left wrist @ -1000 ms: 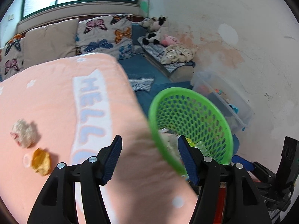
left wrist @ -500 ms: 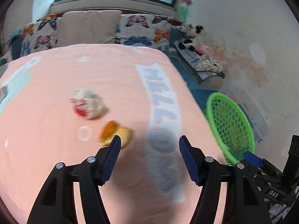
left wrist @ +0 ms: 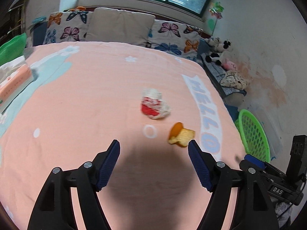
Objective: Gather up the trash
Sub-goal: 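Move both open tools back over the bed toward the orange peel, then grasp the orange peel with the right tool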
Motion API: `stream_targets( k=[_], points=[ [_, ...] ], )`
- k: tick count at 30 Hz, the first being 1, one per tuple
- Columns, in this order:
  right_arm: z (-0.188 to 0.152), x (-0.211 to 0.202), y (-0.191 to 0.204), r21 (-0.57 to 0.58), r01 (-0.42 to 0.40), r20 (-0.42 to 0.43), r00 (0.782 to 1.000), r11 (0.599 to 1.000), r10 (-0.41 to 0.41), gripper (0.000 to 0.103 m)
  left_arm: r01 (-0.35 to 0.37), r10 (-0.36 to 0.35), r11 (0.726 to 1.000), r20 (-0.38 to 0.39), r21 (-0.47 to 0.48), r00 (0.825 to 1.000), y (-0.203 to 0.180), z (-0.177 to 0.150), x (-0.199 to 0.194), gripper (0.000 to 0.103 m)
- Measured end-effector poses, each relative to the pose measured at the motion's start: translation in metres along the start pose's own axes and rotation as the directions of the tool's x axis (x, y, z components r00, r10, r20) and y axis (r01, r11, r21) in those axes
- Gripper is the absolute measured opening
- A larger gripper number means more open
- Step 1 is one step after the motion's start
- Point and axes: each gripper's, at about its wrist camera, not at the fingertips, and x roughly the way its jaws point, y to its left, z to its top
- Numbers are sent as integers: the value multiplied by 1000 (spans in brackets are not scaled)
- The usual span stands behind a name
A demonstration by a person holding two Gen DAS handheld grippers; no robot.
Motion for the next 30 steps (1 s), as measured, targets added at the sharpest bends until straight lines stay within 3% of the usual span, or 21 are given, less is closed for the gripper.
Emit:
stream_targets(
  k=[17,25,30],
  points=[
    [28,80,62,-5,-57,-97,994,998,57,73,-14,16,995,21,-95,1000,63,0,-10,76],
    [44,114,70,24,26,-129,991,999,-23,72,-6,8,992,16,-127,1000,84,-2,-8,76],
    [43,124,78,-21,97,-123,987,995,-99,68,-5,7,989,10,-145,1000,92,-4,-4,76]
  ],
)
